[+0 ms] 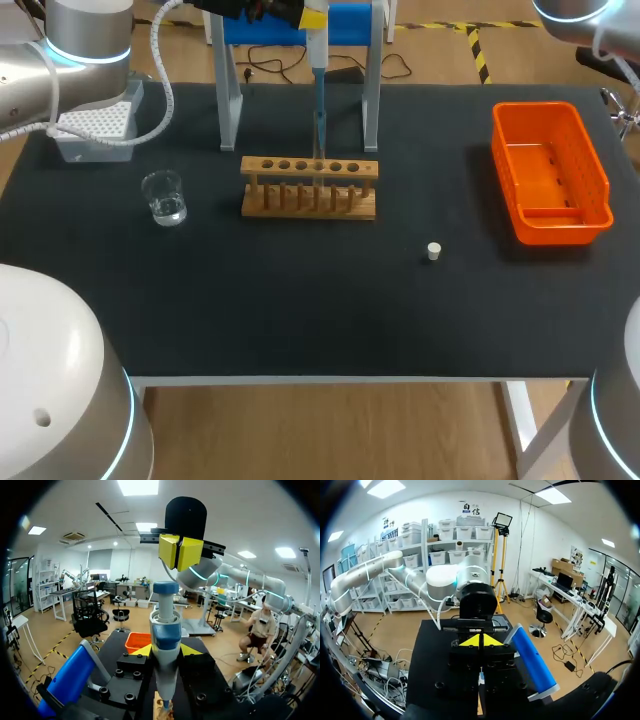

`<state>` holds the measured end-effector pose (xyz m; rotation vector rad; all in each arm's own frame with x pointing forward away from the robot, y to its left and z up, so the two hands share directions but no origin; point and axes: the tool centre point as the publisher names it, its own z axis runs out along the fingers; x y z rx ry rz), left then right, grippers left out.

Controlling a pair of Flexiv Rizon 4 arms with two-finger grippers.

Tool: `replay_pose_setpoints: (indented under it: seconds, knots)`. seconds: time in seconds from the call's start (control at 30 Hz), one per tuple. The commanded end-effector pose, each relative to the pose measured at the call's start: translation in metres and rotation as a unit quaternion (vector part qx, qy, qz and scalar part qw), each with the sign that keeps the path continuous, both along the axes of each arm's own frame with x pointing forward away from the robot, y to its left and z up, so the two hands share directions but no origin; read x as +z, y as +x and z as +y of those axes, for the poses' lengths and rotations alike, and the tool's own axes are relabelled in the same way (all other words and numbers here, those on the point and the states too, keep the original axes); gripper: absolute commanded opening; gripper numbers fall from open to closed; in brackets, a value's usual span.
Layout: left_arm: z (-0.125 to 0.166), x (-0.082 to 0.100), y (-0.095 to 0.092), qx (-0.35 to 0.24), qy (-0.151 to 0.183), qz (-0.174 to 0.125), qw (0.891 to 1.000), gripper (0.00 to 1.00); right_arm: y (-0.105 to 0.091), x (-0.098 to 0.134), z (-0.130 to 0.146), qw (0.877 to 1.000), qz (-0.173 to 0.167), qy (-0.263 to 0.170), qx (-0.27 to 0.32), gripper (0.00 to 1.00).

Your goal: Invert the test tube, pick up the pipette, mount the tip to pipette, aspirate from beaker and dispense into the tube, eject the tip, return the pipette, and cap with the stopper.

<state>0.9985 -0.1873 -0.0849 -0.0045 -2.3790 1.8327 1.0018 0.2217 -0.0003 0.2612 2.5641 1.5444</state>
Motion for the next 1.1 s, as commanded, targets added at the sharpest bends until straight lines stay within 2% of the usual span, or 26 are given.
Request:
replay_pose_setpoints:
  seconds: [0.03,1.1]
  knots:
    - [0.000,0.000,-0.002,0.002,0.000,-0.001,1.000,0.00,0.001,-0.001,0.002,1.000,0.001,-0.003,0.002,0.00]
    - [0.000,0.000,-0.002,0.002,0.000,-0.001,1.000,0.00,-0.002,-0.021,0.007,1.000,0.017,-0.018,0.004,0.00]
